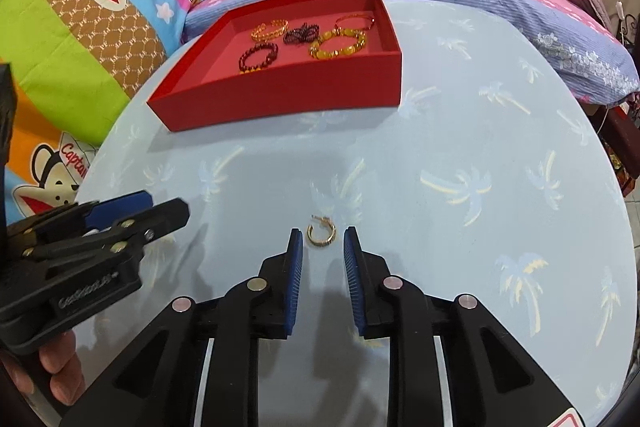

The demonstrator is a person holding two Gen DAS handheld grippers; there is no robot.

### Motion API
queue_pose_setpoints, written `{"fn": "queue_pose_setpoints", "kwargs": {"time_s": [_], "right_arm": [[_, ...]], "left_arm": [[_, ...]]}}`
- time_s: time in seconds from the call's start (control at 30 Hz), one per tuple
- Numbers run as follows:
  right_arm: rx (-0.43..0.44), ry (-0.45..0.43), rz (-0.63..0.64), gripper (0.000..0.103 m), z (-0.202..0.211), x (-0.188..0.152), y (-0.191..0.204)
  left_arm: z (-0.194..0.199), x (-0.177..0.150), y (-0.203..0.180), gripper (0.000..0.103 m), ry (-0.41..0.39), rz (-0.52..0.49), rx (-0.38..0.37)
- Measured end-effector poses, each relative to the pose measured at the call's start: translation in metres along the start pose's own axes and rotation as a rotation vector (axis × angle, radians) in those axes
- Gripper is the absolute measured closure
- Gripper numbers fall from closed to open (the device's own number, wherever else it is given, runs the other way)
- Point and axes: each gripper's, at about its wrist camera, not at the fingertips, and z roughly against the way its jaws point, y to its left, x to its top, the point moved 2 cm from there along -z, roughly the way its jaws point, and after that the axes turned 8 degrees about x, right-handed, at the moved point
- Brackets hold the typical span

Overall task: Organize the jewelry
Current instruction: 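Withdraw both open tools from the tray toward the gold ring and hoop earring, then grasp the gold ring with the left tool while the right tool grasps the gold hoop earring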

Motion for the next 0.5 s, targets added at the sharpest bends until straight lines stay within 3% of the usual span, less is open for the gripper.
{"fn": "queue_pose_setpoints", "kwargs": {"time_s": [0.23,0.5], "right_arm": [[-0.007,0.009,0.015,0.081,-0.011,0.0,0.003],[-0.037,0.007,0.061,0.081,-0.021,0.003,0.012]], "left_arm": [[0.006,-0.029,0.014,0.059,0.01,0.017,-0.003],[0.004,-0.039,0.029,0.056,0.025,0.064,0.015]]}}
